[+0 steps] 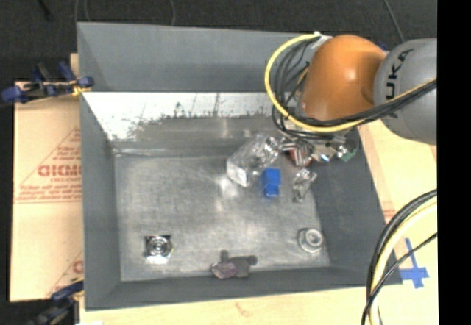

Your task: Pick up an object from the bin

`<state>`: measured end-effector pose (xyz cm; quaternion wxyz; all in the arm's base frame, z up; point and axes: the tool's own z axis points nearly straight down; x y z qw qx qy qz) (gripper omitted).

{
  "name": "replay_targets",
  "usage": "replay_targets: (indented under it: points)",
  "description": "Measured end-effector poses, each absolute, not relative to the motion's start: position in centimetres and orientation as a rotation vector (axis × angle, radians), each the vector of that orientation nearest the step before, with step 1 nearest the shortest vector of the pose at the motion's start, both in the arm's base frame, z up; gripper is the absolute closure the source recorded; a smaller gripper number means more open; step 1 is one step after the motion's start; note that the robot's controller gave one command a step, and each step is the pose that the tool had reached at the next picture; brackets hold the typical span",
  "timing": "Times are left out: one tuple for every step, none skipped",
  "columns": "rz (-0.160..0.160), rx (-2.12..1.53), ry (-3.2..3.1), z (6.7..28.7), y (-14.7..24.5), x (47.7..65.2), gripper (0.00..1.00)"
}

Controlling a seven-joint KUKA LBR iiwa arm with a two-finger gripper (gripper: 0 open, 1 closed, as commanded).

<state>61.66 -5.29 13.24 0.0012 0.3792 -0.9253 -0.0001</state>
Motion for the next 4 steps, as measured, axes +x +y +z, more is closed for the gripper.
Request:
replay_targets:
  points:
    - [0.015, 2.21, -2.248, 7.5, -2.4, 63.8, 0.0]
    - [0.007, 2.39, -2.055, 7.5, -4.5, 65.4, 0.0]
    - [0.012, 2.481, -1.941, 7.7, -5.8, 65.6, 0.0]
    - [-0.011, 2.939, -1.123, 7.5, -6.8, 64.5, 0.0]
